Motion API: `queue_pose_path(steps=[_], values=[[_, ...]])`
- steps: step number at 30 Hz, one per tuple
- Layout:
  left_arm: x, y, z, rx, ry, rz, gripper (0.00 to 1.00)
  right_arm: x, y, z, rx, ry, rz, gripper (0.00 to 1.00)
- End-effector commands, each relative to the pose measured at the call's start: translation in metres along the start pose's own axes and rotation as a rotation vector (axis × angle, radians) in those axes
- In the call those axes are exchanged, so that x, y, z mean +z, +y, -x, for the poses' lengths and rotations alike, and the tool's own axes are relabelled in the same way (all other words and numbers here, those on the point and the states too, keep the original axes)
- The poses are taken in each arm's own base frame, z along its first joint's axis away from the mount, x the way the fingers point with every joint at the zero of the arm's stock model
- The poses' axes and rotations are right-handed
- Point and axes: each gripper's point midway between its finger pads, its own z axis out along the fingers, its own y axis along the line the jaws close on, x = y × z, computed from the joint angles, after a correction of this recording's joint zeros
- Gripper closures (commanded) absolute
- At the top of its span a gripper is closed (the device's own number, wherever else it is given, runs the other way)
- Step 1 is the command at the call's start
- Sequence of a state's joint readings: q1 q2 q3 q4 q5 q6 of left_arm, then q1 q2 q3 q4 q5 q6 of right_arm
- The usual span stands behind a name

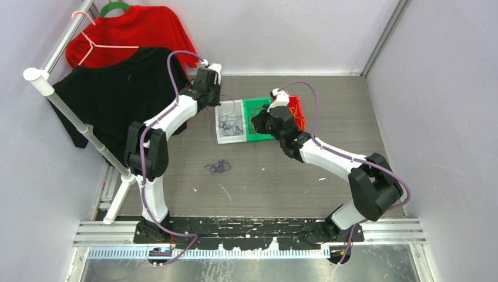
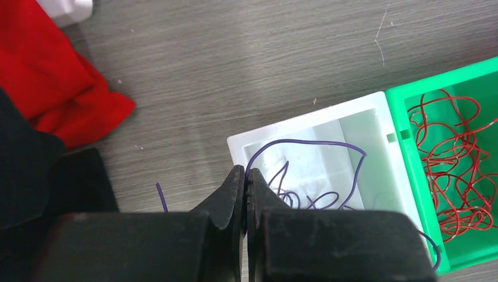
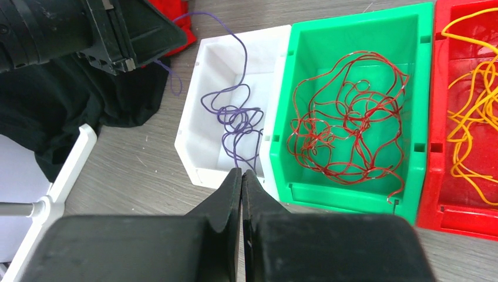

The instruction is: Untangle the cables

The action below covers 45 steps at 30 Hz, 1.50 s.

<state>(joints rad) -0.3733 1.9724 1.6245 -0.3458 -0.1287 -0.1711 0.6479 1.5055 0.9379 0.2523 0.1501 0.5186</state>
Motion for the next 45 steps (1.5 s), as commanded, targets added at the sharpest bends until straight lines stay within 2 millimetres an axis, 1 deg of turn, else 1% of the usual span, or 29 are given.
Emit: queue_pose_path(steps=[1,5,8,11,14,19,21,24,26,27,28,30,32,33,35,38,40,42,43,45], values=[[-0.031,-0.012,0.048,0.065,-0.167,0.018,1.00,-0.002,0.013,0.014,0.036,-0.054,0.057,0.93],[-0.041,-0.044,0.058,0.066,-0.200,-0.053,1.00,-0.007,0.006,0.012,0.034,-0.068,0.042,0.93],[-0.038,-0.064,0.055,0.051,-0.174,-0.120,1.00,-0.010,0.005,0.012,0.033,-0.071,0.039,0.93],[-0.029,-0.074,0.047,0.034,-0.142,-0.157,1.00,-0.014,0.001,0.010,0.033,-0.072,0.031,0.93],[-0.016,-0.070,0.036,0.049,-0.116,-0.128,1.00,-0.018,-0.005,0.008,0.033,-0.073,0.018,0.93],[0.014,-0.042,0.018,0.024,-0.080,-0.059,1.00,-0.024,-0.013,0.006,0.038,-0.079,-0.001,0.93],[0.027,-0.034,0.008,0.015,-0.058,-0.043,1.00,-0.026,-0.015,0.007,0.038,-0.081,-0.007,0.93],[0.036,-0.037,-0.008,0.016,-0.016,-0.076,1.00,-0.028,-0.017,0.007,0.036,-0.083,-0.015,0.93],[0.036,-0.043,-0.016,0.018,0.014,-0.109,1.00,-0.028,-0.018,0.008,0.035,-0.084,-0.020,0.94],[0.035,-0.044,-0.017,0.022,0.022,-0.120,0.99,-0.028,-0.018,0.009,0.034,-0.085,-0.019,0.94],[0.032,-0.045,-0.017,0.030,0.025,-0.129,0.94,-0.028,-0.017,0.010,0.032,-0.085,-0.019,0.94],[0.023,-0.046,-0.013,0.049,0.026,-0.158,0.68,-0.028,-0.016,0.012,0.028,-0.084,-0.019,0.94],[0.010,-0.045,-0.004,0.081,0.013,-0.183,0.47,-0.028,-0.015,0.014,0.025,-0.086,-0.015,0.94],[0.004,-0.044,0.000,0.095,0.002,-0.189,0.40,-0.028,-0.014,0.015,0.023,-0.085,-0.013,0.94],[-0.009,-0.038,0.009,0.112,-0.024,-0.193,0.32,-0.028,-0.013,0.017,0.020,-0.086,-0.010,0.94],[-0.028,-0.032,0.021,0.150,-0.053,-0.204,0.25,-0.027,-0.011,0.018,0.018,-0.084,-0.005,0.94],[-0.038,-0.032,0.025,0.187,-0.069,-0.220,0.24,-0.027,-0.011,0.019,0.018,-0.083,-0.004,0.94],[-0.047,-0.037,0.027,0.215,-0.082,-0.260,0.25,-0.027,-0.009,0.020,0.018,-0.084,-0.001,0.94],[-0.051,-0.042,0.026,0.225,-0.080,-0.291,0.28,-0.027,-0.010,0.020,0.018,-0.084,-0.002,0.94],[-0.057,-0.054,0.019,0.236,-0.070,-0.372,0.44,-0.027,-0.010,0.018,0.019,-0.080,-0.004,0.94]])
